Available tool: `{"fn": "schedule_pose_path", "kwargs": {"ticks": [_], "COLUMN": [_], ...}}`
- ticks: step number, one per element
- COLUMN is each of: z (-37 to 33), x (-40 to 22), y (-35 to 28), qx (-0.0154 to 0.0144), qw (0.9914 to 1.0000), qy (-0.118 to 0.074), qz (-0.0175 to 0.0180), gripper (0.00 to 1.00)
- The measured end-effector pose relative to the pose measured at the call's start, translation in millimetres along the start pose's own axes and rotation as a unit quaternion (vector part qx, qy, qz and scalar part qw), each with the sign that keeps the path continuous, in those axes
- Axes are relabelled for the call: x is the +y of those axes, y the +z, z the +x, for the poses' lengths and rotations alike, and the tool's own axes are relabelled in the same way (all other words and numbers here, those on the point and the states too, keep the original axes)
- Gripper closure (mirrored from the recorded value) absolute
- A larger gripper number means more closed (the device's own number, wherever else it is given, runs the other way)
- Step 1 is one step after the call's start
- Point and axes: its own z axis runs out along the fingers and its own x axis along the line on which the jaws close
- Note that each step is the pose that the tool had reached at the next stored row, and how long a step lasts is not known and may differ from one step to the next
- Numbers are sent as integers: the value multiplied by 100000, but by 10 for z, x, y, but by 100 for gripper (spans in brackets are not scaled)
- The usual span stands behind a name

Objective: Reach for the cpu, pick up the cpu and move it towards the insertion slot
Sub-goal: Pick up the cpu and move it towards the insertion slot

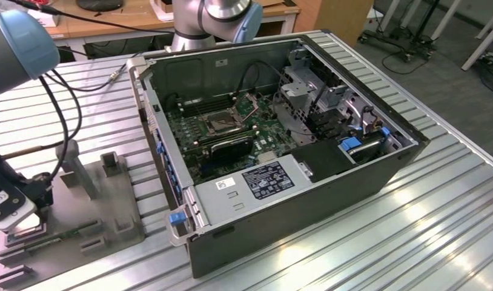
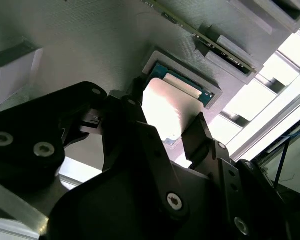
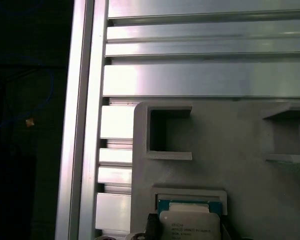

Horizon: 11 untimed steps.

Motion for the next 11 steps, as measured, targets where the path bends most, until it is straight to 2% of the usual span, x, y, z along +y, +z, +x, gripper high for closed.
{"fn": "schedule_pose_path", "kwargs": {"ticks": [11], "z": [0], "x": [2], "y": [-41], "qx": [-6], "qw": [100000], "qy": [-2], "qz": [-5], "gripper": [45]}}
